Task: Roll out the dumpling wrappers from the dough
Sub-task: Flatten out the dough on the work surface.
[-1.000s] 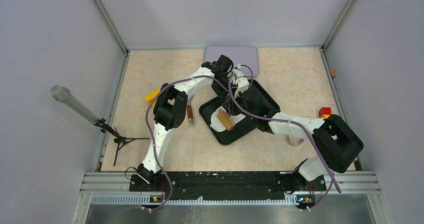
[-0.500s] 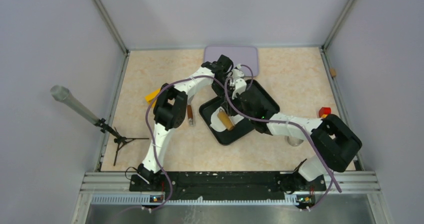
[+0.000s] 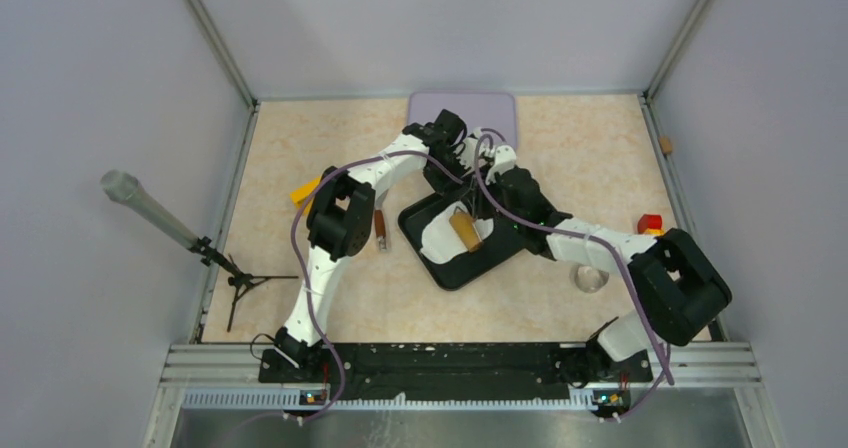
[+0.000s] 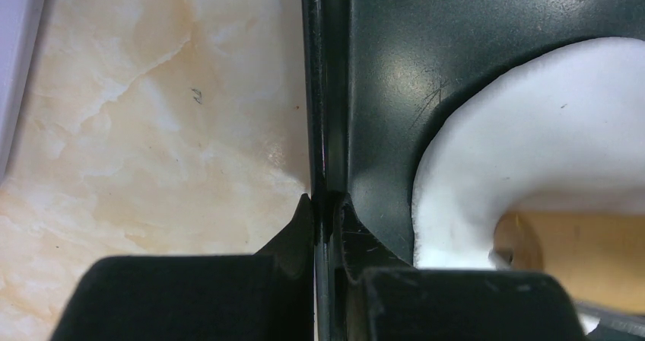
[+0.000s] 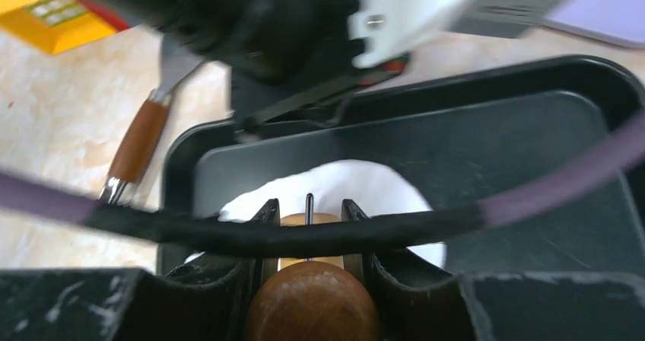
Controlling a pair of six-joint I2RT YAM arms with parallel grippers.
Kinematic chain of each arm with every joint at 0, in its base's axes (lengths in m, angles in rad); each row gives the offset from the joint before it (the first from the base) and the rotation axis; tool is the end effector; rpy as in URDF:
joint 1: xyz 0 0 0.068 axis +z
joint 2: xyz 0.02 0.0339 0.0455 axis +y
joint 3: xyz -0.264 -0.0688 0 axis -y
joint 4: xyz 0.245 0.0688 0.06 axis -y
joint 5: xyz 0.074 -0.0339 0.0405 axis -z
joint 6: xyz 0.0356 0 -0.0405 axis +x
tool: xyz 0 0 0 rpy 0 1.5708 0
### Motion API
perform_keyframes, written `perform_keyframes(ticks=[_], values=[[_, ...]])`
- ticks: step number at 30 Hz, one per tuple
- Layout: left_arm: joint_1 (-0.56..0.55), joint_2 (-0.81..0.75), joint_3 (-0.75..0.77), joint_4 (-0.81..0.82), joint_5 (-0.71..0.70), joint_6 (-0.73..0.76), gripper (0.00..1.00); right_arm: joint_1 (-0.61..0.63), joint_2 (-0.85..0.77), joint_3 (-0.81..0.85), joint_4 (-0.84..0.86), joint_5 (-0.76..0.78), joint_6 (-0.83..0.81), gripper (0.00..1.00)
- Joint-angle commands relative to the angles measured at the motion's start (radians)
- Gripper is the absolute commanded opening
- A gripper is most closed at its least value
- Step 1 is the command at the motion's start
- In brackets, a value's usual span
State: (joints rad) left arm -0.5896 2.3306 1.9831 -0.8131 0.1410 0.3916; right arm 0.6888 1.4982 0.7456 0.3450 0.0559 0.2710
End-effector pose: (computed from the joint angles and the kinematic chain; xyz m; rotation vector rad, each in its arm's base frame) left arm 0.4096 -0.2801 0.1777 1.3249 2.3951 -0.2486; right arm 0.2493 0.2027 0.2097 -0.3829 1.9856 0.5636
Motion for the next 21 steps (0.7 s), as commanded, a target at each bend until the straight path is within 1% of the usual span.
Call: perform_keyframes(ticks=[1, 8, 13, 15, 17, 21], values=[[0.003, -0.035, 0.026, -0.011, -0.061, 0.046, 0.0, -0.04, 0.056, -0.076, -0.296, 0.026, -0.053, 0.0], [0.002, -0.034, 0.031, -0.015, -0.069, 0.041, 0.0, 0.137, 0.154, -0.027, -0.309, -0.052, -0.064, 0.0], [0.001, -0.037, 0.033, -0.018, -0.074, 0.045, 0.0, 0.218, 0.176, -0.001, -0.322, -0.094, -0.069, 0.0], [0.002, -0.037, 0.033, -0.021, -0.076, 0.048, 0.0, 0.221, 0.161, 0.001, -0.325, -0.067, -0.066, 0.0], [0.001, -0.038, 0.033, -0.021, -0.077, 0.049, 0.0, 0.201, 0.143, -0.009, -0.321, -0.001, -0.071, 0.0], [0.001, -0.04, 0.035, -0.024, -0.075, 0.051, 0.0, 0.061, 0.119, -0.032, -0.331, 0.043, -0.064, 0.0]])
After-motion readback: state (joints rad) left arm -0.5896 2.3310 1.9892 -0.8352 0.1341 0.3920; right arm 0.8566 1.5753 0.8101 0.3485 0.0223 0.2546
